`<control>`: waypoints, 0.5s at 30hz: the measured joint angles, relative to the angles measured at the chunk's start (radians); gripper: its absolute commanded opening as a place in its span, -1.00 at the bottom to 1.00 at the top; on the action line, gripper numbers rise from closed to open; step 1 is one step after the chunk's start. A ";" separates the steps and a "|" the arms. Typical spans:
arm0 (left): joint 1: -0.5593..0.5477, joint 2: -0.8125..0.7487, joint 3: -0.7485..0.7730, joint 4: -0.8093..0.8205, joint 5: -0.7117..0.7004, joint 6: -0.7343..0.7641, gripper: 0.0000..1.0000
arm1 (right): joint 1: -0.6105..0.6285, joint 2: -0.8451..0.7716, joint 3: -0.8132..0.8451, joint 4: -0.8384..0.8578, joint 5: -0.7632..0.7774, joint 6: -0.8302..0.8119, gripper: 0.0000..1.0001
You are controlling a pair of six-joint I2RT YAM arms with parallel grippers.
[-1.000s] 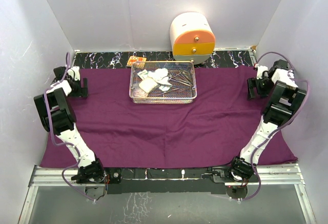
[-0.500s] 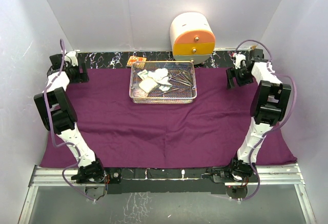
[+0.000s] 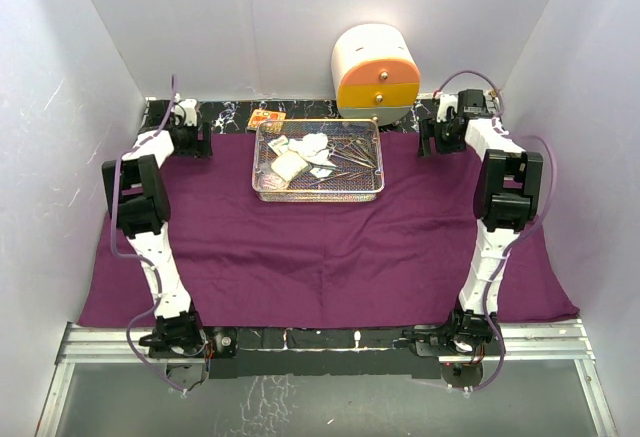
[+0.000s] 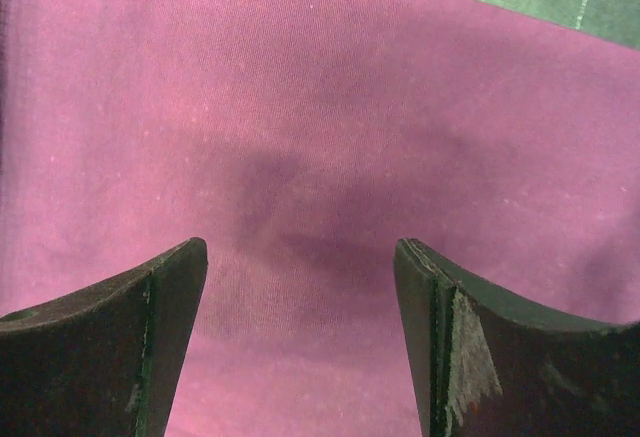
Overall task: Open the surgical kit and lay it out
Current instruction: Smooth out the surgical kit at the center of the board.
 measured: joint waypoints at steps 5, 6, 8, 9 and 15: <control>-0.030 0.018 -0.003 0.002 -0.026 0.008 0.38 | 0.016 0.034 -0.002 0.040 0.002 0.038 0.42; -0.031 0.018 -0.011 0.010 -0.034 0.008 0.32 | 0.018 0.037 -0.006 0.051 0.004 0.042 0.42; -0.031 0.017 -0.040 0.047 -0.049 0.019 0.15 | 0.024 0.038 -0.025 0.076 0.005 0.048 0.39; -0.031 0.011 -0.054 0.065 -0.056 0.020 0.09 | 0.026 0.038 -0.038 0.090 0.009 0.048 0.37; -0.031 -0.024 -0.142 0.158 -0.064 0.018 -0.39 | 0.039 0.025 -0.093 0.185 0.008 0.060 0.14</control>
